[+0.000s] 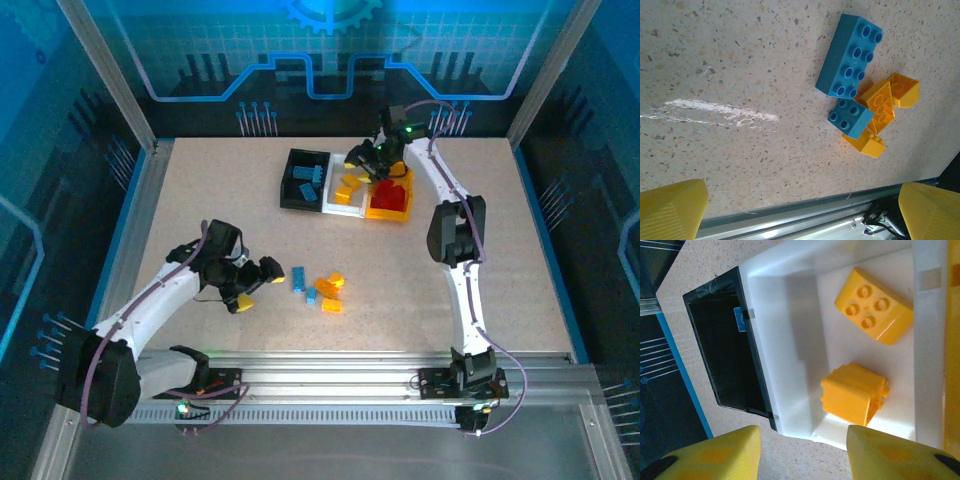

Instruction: Sort the legos into containers by color

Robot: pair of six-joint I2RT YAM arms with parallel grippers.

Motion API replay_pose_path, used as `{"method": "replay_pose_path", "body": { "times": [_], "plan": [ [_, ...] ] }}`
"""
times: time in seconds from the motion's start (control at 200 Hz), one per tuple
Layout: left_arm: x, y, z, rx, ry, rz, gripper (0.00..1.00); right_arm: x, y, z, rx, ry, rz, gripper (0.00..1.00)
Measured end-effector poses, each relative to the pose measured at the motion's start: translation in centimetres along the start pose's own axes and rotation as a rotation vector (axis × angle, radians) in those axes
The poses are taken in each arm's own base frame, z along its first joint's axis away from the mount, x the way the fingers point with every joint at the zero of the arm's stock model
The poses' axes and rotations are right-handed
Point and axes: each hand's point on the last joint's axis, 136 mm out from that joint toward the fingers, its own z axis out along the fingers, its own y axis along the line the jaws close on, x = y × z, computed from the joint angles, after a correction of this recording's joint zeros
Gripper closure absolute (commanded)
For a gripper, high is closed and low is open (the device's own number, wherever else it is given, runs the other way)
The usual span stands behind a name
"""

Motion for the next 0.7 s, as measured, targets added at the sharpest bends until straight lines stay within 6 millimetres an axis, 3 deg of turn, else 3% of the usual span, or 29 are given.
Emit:
{"method": "replay_pose_path", "body": {
  "times": [0.215,0.31,0.415,0.55,0.7],
  "plan": [
    [0.4,-0.4,0.3,-0.008,0.014,0.026,0.01,0.5,-0.2,0.0,0.009,0.021,-0.021,0.49],
    [0.6,-0.8,0.7,-0.024,0.025,0.048,0.03,1.8,-0.6,-0.4,0.033,0.038,-0.063,0.49],
    [0.5,-1.1,1.4,-0.049,0.045,0.062,0.05,5.0,-0.7,-1.6,0.074,0.075,-0.130,0.49],
    [-0.6,-2.1,2.4,-0.096,0.058,0.101,0.07,11.4,-0.9,-3.5,0.117,0.133,-0.242,0.50],
    [-2.0,-4.1,3.8,-0.137,0.071,0.179,0.07,17.8,-3.4,-4.8,0.167,0.204,-0.309,0.50]
  ]
}}
